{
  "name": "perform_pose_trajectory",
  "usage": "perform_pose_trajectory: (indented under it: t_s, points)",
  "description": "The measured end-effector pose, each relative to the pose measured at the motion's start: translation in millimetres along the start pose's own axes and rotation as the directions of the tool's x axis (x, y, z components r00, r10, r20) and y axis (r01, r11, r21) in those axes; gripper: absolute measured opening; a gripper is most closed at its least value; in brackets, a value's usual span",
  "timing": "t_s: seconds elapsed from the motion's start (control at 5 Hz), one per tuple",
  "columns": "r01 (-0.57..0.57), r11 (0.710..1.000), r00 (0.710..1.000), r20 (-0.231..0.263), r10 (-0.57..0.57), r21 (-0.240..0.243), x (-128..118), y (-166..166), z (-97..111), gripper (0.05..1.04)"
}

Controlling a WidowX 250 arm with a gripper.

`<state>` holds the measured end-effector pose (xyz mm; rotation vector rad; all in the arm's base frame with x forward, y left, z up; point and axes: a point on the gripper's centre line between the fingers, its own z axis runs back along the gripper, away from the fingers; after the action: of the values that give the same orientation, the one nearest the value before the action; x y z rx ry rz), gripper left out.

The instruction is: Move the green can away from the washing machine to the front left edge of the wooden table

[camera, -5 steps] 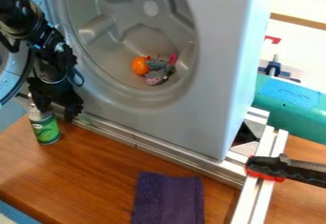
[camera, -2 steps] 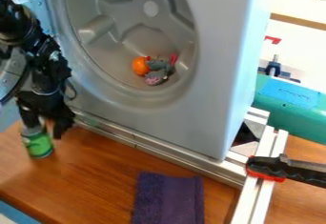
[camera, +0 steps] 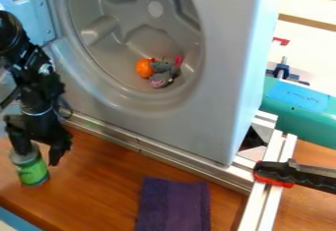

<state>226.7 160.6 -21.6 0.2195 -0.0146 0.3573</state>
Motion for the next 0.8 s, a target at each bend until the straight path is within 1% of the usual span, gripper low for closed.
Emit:
perform_pose_trajectory:
  t_s: [0.2, 0.4, 0.6, 0.8]
  points:
    - [-0.038, 0.999, 0.996, -0.082, 0.039, 0.023, -29.1, 1.3, 1.9, 1.001]
    - [-0.054, 0.999, 0.995, -0.081, 0.053, -0.008, -30.3, 3.3, 4.9, 1.001]
    - [0.021, 0.997, 0.999, 0.044, -0.017, -0.078, 2.3, -0.1, 22.6, 1.001]
    - [0.126, 0.984, 0.984, 0.141, -0.108, -0.128, 16.6, -7.1, 56.8, 1.000]
